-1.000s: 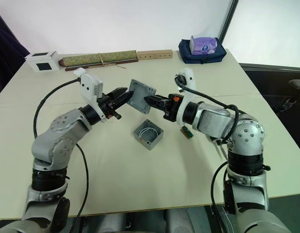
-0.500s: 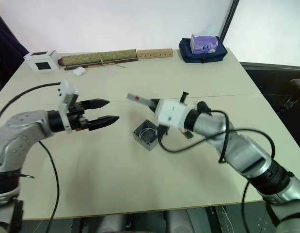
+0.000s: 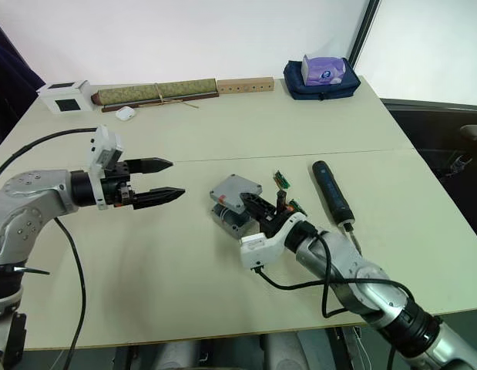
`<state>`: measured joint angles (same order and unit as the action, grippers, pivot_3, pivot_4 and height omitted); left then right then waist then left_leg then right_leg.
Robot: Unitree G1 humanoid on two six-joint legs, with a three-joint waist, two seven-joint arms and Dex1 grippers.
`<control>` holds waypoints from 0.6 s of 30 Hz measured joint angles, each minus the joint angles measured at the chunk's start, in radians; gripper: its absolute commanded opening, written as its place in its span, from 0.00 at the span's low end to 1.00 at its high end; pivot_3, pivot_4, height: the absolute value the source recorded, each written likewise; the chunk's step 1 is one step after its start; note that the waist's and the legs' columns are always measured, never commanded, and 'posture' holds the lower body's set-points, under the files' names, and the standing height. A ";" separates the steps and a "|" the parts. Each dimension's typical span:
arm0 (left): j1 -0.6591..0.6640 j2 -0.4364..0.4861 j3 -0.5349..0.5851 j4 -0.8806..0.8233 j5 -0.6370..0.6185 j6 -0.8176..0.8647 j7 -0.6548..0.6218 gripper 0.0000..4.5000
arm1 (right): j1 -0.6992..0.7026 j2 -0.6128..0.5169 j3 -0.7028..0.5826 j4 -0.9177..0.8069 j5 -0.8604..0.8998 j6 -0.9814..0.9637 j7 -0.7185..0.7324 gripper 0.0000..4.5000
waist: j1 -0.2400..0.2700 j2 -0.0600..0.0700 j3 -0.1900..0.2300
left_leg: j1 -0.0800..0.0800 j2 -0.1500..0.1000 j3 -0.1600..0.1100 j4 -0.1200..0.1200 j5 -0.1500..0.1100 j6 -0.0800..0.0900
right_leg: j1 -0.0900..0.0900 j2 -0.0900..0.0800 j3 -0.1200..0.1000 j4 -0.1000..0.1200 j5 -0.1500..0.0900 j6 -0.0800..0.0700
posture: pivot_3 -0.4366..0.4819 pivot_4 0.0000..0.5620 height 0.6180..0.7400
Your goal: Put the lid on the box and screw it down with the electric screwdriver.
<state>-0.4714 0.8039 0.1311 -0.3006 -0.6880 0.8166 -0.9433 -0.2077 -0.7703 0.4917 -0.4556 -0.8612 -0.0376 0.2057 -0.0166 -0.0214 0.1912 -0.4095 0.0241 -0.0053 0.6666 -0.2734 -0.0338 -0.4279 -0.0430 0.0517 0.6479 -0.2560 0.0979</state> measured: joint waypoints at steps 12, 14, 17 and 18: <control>-0.001 0.001 -0.006 -0.009 0.006 0.001 0.001 0.99 | 0.032 0.091 -0.025 0.053 -0.120 -0.098 -0.001 0.05 | -0.001 0.000 0.000 | 0.001 0.000 0.000 0.000 0.000 0.000 | 0.001 0.000 0.000 0.001 0.000 0.000 | 0.48 0.27 1.00; -0.001 0.001 -0.012 -0.008 0.009 0.001 0.001 0.99 | 0.031 0.099 -0.026 0.064 -0.134 -0.105 0.001 0.05 | -0.001 0.000 0.000 | 0.001 0.000 0.000 0.000 0.000 0.000 | 0.001 0.000 0.000 0.001 0.000 0.000 | 0.48 0.27 1.00; -0.001 0.001 -0.017 -0.007 0.012 0.001 0.001 0.99 | 0.033 0.112 -0.032 0.078 -0.158 -0.114 0.005 0.05 | -0.001 0.000 0.000 | 0.001 0.000 0.000 0.000 0.000 0.000 | 0.001 0.000 0.000 0.001 0.000 0.000 | 0.48 0.27 1.00; -0.001 0.001 -0.017 -0.007 0.012 0.001 0.001 0.99 | 0.036 0.119 -0.034 0.079 -0.162 -0.114 0.005 0.05 | -0.001 0.000 0.000 | 0.001 0.000 0.000 0.000 0.000 0.000 | 0.001 0.000 0.000 0.001 0.000 0.000 | 0.48 0.27 1.00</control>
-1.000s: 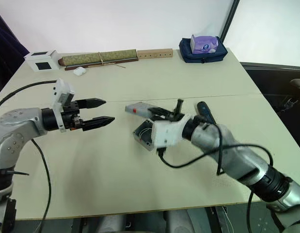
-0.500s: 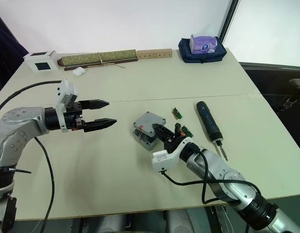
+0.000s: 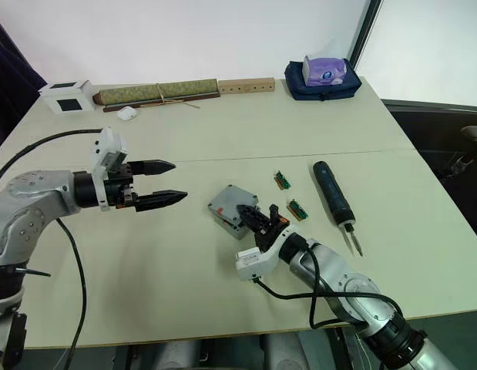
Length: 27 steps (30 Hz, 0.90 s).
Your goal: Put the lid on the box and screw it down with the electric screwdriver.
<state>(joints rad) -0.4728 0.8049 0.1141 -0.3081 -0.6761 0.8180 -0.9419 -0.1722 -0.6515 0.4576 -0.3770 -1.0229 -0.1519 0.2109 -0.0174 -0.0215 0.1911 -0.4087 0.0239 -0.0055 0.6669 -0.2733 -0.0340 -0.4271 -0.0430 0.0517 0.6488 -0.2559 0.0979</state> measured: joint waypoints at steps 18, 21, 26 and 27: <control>0.014 -0.001 -0.009 -0.010 0.013 -0.019 0.008 0.99 | 0.039 0.014 -0.041 0.016 -0.060 -0.044 -0.023 0.05 | 0.001 0.000 0.000 | 0.001 0.000 0.000 0.000 0.000 0.000 | 0.001 0.000 0.000 0.001 0.000 0.000 | 0.48 0.27 1.00; 0.012 -0.025 -0.033 -0.009 0.023 -0.023 0.014 0.88 | 0.048 0.014 -0.042 0.031 -0.074 -0.052 -0.050 0.05 | 0.004 -0.001 -0.001 | 0.001 -0.001 0.000 0.000 0.000 -0.001 | 0.002 -0.001 0.000 0.001 0.000 0.000 | 0.48 0.27 1.00; -0.037 -0.096 -0.105 0.018 0.054 -0.049 0.025 0.42 | 0.064 0.014 -0.044 0.047 -0.085 -0.061 -0.091 0.05 | 0.007 -0.002 -0.002 | 0.002 -0.002 -0.001 0.001 0.001 -0.001 | 0.004 -0.002 0.000 0.001 0.000 0.000 | 0.48 0.27 1.00; -0.054 -0.115 -0.125 0.031 0.061 -0.060 0.025 0.31 | 0.069 0.014 -0.046 0.048 -0.085 -0.062 -0.095 0.05 | 0.008 -0.002 -0.002 | 0.002 -0.002 -0.001 0.001 0.001 -0.001 | 0.004 -0.002 0.000 0.001 0.000 0.000 | 0.48 0.27 1.00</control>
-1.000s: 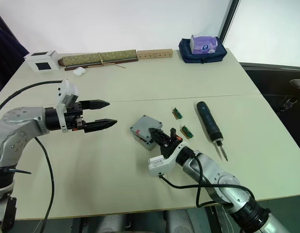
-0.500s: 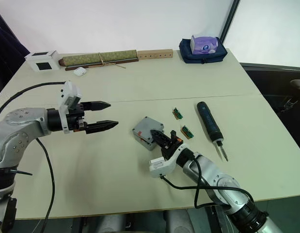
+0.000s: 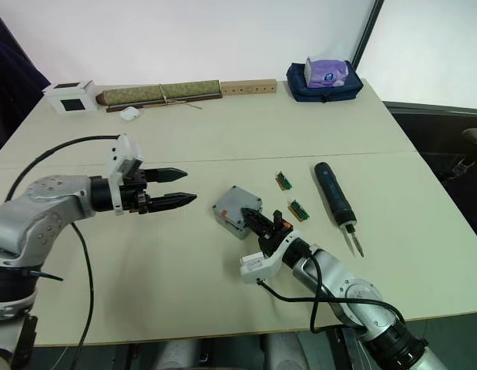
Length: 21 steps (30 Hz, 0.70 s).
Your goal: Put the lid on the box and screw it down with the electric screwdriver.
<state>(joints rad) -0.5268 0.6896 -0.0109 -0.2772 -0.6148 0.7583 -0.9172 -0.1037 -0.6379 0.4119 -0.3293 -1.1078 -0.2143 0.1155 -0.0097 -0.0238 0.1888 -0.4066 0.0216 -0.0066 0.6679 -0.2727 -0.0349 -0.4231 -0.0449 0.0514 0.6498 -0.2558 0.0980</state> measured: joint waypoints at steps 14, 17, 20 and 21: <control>-0.106 -0.185 -0.283 0.277 0.217 -0.184 -0.089 0.01 | 0.023 0.007 -0.025 0.009 0.013 -0.017 -0.009 0.05 | -0.001 0.000 -0.001 | 0.002 -0.002 -0.001 0.000 0.000 0.000 | 0.002 -0.001 0.000 0.000 0.000 0.000 | 0.48 0.27 1.00; -0.111 -0.198 -0.294 0.289 0.261 -0.225 -0.093 0.00 | 0.026 0.007 -0.029 0.011 0.018 -0.020 -0.007 0.28 | -0.001 0.000 -0.002 | 0.005 -0.002 -0.001 0.000 0.000 0.000 | 0.006 -0.001 0.000 0.000 0.000 0.000 | 0.48 0.27 1.00; -0.113 -0.218 -0.306 0.308 0.293 -0.246 -0.087 0.00 | 0.029 0.005 -0.038 0.015 0.033 -0.030 0.000 0.50 | -0.002 -0.001 -0.003 | 0.017 -0.002 -0.001 -0.001 0.000 0.001 | 0.019 -0.001 0.000 -0.003 -0.002 0.000 | 0.48 0.27 1.00; -0.113 -0.224 -0.311 0.308 0.303 -0.251 -0.085 0.00 | 0.029 0.004 -0.042 0.014 0.039 -0.035 0.000 0.59 | -0.002 -0.002 -0.005 | 0.018 -0.002 -0.001 -0.001 0.000 0.001 | 0.020 -0.001 0.000 -0.003 -0.003 -0.001 | 0.48 0.27 1.00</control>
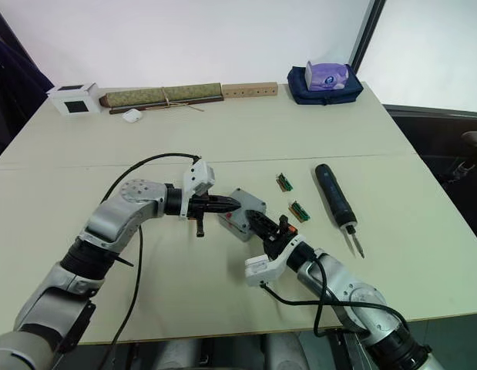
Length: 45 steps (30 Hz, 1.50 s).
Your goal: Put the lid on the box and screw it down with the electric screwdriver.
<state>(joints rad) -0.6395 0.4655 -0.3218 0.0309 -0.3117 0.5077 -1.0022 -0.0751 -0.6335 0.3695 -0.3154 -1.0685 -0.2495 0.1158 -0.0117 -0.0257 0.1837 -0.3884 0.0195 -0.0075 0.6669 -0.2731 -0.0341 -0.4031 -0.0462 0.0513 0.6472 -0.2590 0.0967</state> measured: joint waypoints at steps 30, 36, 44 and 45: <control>-0.003 -0.045 -0.028 0.070 0.084 -0.024 0.004 0.00 | -0.006 -0.173 -0.121 0.048 0.134 -0.266 -0.029 1.00 | 0.017 -0.002 -0.017 | 0.015 -0.004 -0.001 -0.002 -0.001 0.002 | 0.016 -0.004 0.000 -0.002 -0.007 -0.002 | 0.48 0.27 1.00; -0.008 -0.045 -0.028 0.088 0.090 -0.024 0.006 0.00 | 0.007 -0.207 -0.146 0.051 0.152 -0.313 -0.025 1.00 | 0.025 -0.002 -0.017 | 0.014 -0.004 -0.001 -0.002 -0.002 0.002 | 0.016 -0.004 0.000 -0.003 -0.007 -0.002 | 0.48 0.27 1.00; -0.007 -0.044 -0.027 0.095 0.106 -0.026 0.007 0.00 | 0.036 -0.229 -0.189 0.050 0.120 -0.370 -0.097 1.00 | 0.013 -0.001 -0.023 | 0.016 -0.003 -0.001 -0.002 -0.002 0.002 | 0.016 -0.004 0.001 -0.002 -0.007 -0.002 | 0.48 0.27 1.00; -0.007 -0.045 -0.027 0.095 0.106 -0.026 0.006 0.00 | 0.037 -0.230 -0.191 0.052 0.131 -0.372 -0.093 1.00 | 0.013 -0.001 -0.024 | 0.016 -0.003 -0.001 -0.002 -0.002 0.002 | 0.016 -0.004 0.001 -0.002 -0.007 -0.002 | 0.48 0.27 1.00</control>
<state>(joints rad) -0.6462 0.4206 -0.3487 0.1263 -0.2056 0.4816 -0.9967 -0.0382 -0.8631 0.1783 -0.2632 -0.9370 -0.6215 0.0229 0.0013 -0.0269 0.1602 -0.3728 0.0160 -0.0089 0.6650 -0.2747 -0.0316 -0.3874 -0.0498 0.0520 0.6447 -0.2662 0.0948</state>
